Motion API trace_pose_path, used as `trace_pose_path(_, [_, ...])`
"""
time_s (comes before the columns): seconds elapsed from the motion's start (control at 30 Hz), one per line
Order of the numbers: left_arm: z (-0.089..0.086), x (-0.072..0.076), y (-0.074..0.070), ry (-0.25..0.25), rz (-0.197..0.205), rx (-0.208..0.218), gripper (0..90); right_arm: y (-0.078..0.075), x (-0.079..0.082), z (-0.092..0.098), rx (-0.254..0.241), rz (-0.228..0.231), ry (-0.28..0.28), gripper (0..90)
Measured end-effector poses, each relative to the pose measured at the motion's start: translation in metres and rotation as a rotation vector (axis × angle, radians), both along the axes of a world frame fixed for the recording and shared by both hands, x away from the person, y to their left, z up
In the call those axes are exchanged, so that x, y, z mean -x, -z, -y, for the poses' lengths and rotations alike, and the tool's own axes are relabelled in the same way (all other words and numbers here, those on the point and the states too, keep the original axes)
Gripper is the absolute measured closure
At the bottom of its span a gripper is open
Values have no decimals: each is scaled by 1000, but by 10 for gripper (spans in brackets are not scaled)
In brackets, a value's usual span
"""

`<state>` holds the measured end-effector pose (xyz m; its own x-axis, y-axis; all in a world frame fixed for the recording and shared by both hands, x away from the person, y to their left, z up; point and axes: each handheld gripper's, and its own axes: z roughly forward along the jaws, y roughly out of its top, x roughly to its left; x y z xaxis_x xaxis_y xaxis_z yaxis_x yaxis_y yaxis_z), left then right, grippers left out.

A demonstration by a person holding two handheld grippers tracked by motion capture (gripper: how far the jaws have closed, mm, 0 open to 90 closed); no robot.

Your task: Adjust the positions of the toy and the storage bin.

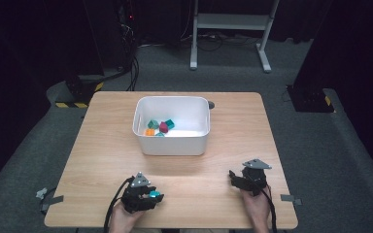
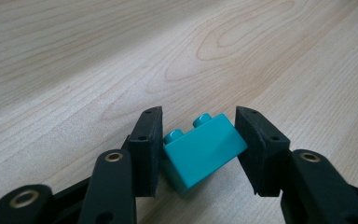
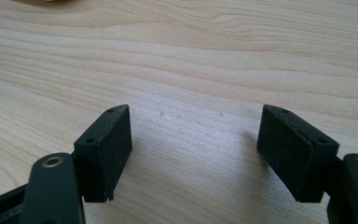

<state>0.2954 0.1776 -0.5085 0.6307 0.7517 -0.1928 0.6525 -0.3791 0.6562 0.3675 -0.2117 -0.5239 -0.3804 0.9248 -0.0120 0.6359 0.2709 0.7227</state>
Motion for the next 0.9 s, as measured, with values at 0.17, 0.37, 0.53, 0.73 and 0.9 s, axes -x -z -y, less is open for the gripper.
trace_pose_path(0.17, [-1, 0, -2, 1, 1, 6, 535, 0, 0, 0, 0, 0, 0, 262])
trace_pose_path(0.37, [-3, -2, -6, 2, 3, 11, 545, 0, 0, 0, 0, 0, 0, 262])
trace_pose_path(0.53, [-6, -4, -11, -1, 2, 20, 546, 0, 0, 0, 0, 0, 0, 262])
trace_pose_path(0.73, [-11, -10, -20, -11, 13, 25, 547, 0, 0, 0, -2, -1, 0, 262])
trace_pose_path(0.9, [-16, -14, -26, -23, 12, 36, 548, 0, 0, 0, -1, 0, -1, 262])
